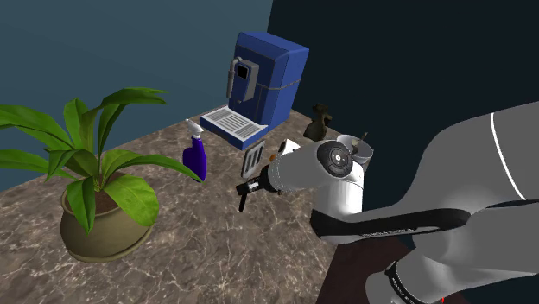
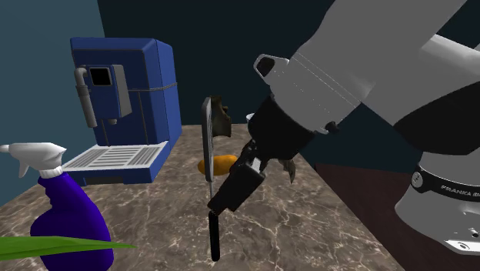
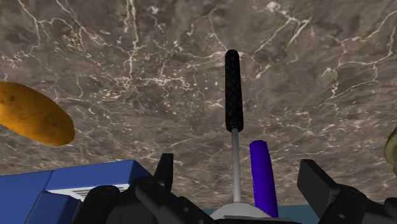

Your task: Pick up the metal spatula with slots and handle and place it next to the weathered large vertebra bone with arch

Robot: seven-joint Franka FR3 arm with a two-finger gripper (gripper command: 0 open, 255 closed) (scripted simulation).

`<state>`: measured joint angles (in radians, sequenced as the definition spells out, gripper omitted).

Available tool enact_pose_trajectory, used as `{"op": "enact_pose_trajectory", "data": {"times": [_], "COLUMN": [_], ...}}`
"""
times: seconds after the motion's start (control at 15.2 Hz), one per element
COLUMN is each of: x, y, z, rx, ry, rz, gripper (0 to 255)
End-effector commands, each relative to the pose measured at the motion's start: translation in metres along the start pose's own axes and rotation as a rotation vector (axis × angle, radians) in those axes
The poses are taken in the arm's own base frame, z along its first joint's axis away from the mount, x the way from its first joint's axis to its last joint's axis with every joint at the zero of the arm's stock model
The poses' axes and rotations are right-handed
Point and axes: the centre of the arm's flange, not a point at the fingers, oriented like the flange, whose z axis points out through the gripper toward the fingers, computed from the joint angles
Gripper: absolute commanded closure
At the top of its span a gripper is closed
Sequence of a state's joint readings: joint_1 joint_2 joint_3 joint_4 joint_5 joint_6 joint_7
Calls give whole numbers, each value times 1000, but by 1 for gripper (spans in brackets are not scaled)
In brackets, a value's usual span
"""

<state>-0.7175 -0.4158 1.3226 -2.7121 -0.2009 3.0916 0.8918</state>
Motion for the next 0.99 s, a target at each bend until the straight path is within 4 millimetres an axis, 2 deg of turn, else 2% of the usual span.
{"op": "enact_pose_trajectory", "data": {"times": [0.0,0.4,0.92], "x": [-2,-2,-2], "y": [-4,-4,-4], "z": [11,46,46], "rx": [5,5,5], "ry": [5,5,5], "rz": [8,8,8], "gripper": [0,0,0]}}
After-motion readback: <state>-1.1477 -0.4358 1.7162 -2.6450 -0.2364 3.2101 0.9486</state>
